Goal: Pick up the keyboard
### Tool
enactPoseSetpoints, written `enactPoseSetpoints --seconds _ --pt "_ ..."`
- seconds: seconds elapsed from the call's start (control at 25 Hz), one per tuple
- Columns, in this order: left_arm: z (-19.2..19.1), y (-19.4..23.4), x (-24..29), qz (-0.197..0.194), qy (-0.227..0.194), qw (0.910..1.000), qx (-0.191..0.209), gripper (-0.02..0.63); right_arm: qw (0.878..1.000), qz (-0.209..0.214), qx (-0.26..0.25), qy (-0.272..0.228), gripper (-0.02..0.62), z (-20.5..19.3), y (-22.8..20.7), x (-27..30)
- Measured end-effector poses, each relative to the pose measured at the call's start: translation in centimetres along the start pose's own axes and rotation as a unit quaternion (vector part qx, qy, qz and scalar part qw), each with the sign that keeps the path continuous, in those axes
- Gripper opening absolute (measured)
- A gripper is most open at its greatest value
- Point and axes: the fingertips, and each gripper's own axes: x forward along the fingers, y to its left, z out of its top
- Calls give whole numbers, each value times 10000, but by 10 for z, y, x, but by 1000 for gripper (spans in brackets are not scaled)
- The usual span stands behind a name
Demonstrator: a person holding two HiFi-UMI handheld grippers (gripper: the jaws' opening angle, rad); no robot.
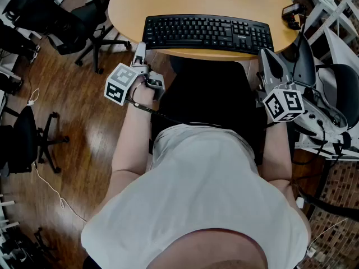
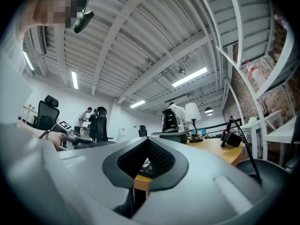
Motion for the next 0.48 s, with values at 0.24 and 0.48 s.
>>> enactPoseSetpoints --seconds 0.24,0.48 --pt "-20 -4 19 -63 267 9974 -663 395 10000 -88 25 -33 0 1 -8 -3" --pt "-21 -8 15 -217 254 9930 -1129 325 9998 -143 144 -24 0 -1 -11 -4"
